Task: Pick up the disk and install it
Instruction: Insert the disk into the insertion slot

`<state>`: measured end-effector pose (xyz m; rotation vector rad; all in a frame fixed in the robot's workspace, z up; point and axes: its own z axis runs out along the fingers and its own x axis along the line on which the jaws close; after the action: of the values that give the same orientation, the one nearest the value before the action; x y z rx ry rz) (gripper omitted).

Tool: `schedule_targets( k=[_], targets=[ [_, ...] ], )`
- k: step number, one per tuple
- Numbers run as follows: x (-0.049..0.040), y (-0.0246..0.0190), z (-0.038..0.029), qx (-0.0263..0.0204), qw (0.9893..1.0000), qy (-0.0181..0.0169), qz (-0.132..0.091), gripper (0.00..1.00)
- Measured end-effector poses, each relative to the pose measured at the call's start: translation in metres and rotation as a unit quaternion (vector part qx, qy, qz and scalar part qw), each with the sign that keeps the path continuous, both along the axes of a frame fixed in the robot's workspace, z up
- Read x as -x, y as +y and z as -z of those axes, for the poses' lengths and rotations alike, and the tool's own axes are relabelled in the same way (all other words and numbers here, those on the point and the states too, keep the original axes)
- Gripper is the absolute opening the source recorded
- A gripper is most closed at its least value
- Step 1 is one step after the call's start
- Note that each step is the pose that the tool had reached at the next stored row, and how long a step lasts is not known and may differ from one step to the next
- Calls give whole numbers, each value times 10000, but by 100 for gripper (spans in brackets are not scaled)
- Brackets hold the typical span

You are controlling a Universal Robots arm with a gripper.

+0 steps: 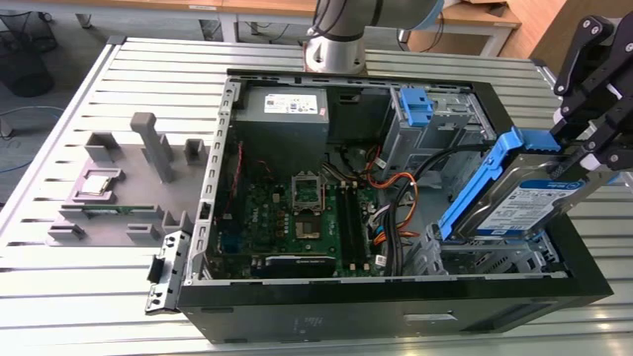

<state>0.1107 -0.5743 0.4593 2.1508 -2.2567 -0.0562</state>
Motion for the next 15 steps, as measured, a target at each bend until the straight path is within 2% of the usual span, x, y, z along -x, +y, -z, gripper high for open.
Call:
schedule_targets(
  k=[3,8,15],
  targets=[
    [-1,0,33,0,10000,0,0,35],
    [-2,2,37,0,10000,0,0,35],
    [-2,26,42,0,10000,0,0,35]
  ],
)
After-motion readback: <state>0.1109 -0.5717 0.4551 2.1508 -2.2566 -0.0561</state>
